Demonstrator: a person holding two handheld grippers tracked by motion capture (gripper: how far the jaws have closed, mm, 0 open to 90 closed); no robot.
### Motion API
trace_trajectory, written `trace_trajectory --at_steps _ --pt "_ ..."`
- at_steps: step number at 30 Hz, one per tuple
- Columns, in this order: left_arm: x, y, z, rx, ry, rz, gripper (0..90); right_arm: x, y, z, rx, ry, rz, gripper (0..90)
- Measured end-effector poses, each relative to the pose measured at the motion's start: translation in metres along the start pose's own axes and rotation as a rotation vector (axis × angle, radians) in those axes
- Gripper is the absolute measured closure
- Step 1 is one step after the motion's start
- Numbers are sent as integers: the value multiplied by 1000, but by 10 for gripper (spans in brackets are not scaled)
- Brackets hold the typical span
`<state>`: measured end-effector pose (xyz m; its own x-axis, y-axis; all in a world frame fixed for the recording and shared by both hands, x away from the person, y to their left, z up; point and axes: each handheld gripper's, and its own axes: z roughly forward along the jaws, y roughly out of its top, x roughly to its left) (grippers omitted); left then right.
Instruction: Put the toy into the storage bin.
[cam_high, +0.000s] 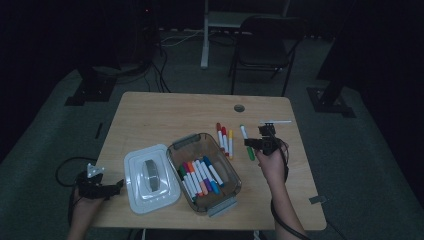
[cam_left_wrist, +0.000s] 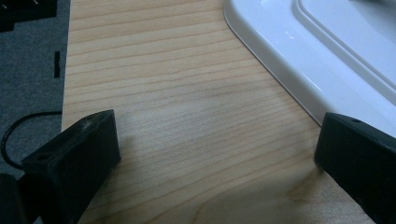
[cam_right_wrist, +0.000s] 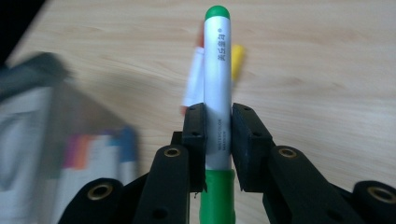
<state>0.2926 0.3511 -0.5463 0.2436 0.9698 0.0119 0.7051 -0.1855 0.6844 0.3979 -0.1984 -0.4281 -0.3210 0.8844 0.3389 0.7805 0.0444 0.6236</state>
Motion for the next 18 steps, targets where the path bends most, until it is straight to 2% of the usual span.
trace_trajectory --at_steps 8,10,11,16,18 --pt "0 0 0 -2 0 -2 5 47 11 -27 -43 125 -91 769" --pt "0 0 0 -2 1 0 5 52 11 -28 -46 136 -100 769" --pt "0 0 0 -1 1 1 5 64 13 -31 -49 153 -125 768" --pt "0 0 0 1 0 1 5 96 13 -30 -25 214 -183 769" --pt "0 0 0 1 0 1 5 108 11 -28 -15 223 -204 768"
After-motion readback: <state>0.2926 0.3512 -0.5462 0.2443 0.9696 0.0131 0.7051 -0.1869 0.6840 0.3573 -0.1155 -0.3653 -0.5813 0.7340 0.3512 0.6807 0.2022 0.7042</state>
